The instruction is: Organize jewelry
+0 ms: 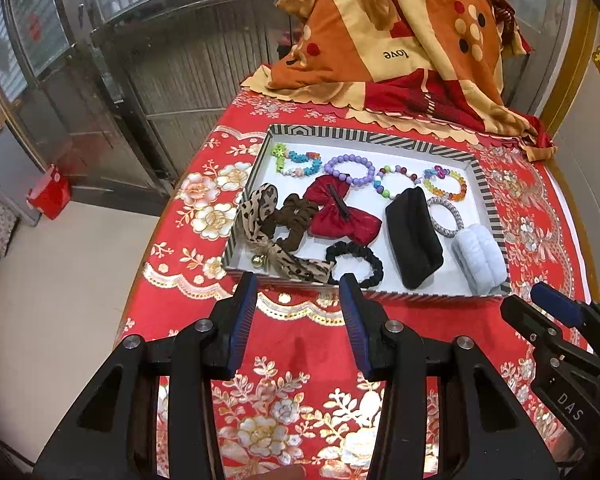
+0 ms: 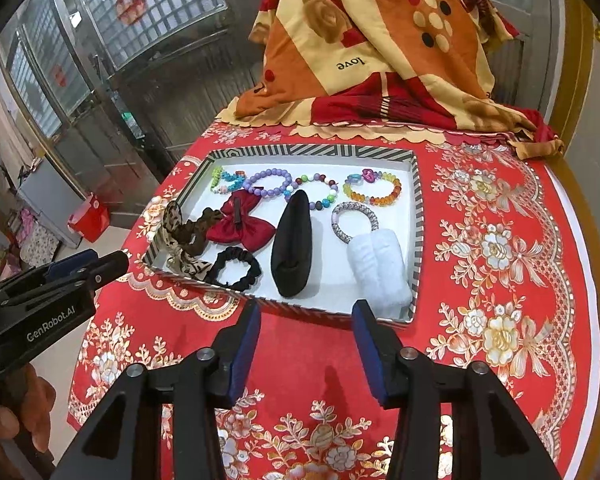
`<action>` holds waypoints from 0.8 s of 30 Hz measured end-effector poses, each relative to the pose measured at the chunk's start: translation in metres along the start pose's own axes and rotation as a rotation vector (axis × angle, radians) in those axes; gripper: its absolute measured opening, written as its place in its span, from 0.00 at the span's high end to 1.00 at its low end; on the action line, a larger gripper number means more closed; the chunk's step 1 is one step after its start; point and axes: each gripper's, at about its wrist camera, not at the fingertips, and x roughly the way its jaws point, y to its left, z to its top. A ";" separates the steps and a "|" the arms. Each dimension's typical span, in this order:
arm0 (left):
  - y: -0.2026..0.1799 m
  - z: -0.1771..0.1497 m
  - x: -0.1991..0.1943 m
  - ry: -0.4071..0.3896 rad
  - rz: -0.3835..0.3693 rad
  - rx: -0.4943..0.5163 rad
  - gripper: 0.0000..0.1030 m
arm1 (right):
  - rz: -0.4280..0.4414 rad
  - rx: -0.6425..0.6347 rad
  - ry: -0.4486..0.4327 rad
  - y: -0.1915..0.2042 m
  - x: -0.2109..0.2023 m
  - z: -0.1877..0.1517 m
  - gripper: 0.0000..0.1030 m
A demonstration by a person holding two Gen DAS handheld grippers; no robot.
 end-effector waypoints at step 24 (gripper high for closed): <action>0.004 -0.011 -0.014 -0.017 0.014 -0.002 0.59 | -0.010 -0.028 0.002 0.009 -0.007 -0.005 0.55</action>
